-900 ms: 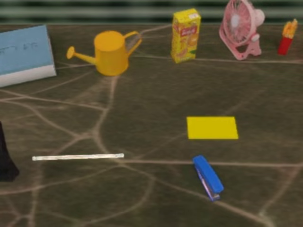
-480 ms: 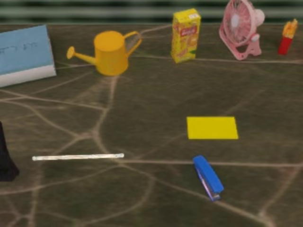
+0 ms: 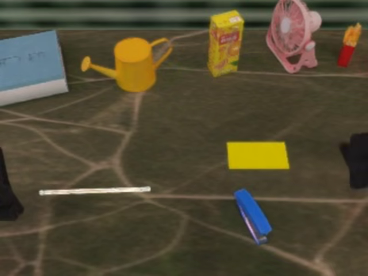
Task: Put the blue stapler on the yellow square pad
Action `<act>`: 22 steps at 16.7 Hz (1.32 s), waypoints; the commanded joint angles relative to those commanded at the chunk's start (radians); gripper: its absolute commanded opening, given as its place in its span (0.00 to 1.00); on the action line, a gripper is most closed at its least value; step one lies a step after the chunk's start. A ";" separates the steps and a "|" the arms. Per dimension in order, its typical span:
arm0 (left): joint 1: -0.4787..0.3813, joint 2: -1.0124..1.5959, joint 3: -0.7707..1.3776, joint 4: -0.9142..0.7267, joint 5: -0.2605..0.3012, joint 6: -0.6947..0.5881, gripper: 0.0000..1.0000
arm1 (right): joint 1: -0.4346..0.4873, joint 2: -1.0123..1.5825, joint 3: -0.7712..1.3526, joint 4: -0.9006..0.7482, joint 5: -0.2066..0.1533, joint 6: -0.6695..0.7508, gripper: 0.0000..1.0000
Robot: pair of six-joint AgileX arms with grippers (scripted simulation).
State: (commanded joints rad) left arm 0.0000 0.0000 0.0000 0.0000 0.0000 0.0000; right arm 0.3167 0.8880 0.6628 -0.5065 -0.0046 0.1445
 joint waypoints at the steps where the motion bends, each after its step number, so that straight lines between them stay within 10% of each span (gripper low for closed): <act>1: 0.000 0.000 0.000 0.000 0.000 0.000 1.00 | 0.034 0.108 0.070 -0.057 0.000 0.015 1.00; 12: 0.000 0.000 0.000 0.000 0.000 0.000 1.00 | 0.330 0.952 0.689 -0.532 -0.005 0.151 1.00; 22: 0.000 0.000 0.000 0.000 0.000 0.000 1.00 | 0.357 1.037 0.744 -0.556 -0.005 0.163 1.00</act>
State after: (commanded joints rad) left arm 0.0000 0.0000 0.0000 0.0000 0.0000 0.0000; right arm 0.6735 1.9249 1.4071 -1.0628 -0.0097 0.3075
